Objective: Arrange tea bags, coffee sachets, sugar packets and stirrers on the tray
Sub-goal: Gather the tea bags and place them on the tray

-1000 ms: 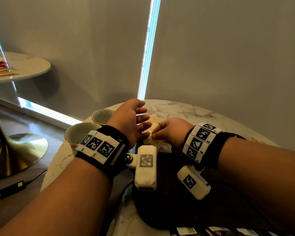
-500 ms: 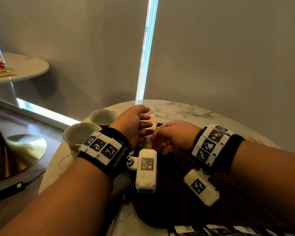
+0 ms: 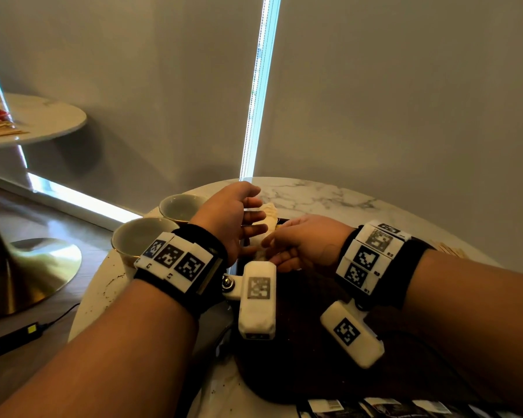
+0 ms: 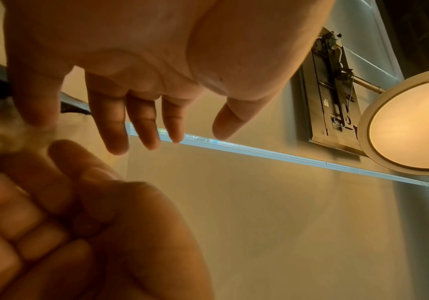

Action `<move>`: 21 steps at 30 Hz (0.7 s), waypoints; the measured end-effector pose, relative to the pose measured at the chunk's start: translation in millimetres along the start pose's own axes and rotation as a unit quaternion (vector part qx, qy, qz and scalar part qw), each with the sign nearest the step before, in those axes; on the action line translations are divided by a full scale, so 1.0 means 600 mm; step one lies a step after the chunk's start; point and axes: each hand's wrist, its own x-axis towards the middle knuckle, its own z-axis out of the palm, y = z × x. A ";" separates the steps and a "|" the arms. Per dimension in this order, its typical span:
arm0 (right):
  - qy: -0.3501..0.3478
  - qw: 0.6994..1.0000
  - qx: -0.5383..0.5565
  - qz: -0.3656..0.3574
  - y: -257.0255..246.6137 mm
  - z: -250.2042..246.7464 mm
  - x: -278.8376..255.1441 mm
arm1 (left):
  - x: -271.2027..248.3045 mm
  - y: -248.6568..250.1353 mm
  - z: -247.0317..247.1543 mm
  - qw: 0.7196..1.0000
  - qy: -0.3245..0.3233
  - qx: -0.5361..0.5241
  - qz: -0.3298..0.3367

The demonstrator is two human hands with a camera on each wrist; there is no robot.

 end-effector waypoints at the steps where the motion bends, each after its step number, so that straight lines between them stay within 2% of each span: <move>1: 0.009 1.000 0.000 -0.010 0.000 -0.004 0.000 | -0.001 -0.001 0.002 1.000 -0.003 0.004 -0.004; 4: 0.063 0.996 -0.035 -0.045 -0.003 -0.025 -0.002 | -0.002 -0.006 0.005 1.000 -0.006 0.021 -0.013; 7: 0.113 0.988 -0.098 -0.038 0.002 -0.051 -0.001 | -0.001 -0.007 0.007 1.000 -0.005 0.021 -0.016; 9: 0.107 0.985 -0.137 -0.018 0.010 -0.061 0.001 | 0.000 -0.007 0.008 1.000 -0.004 0.019 -0.012; 16: 0.023 0.964 -0.263 0.015 0.023 -0.054 0.008 | 0.003 -0.011 0.012 1.000 -0.007 0.011 0.007; 21: 0.062 0.954 -0.295 -0.010 0.013 -0.051 0.010 | 0.005 -0.008 0.005 1.000 0.004 0.004 0.014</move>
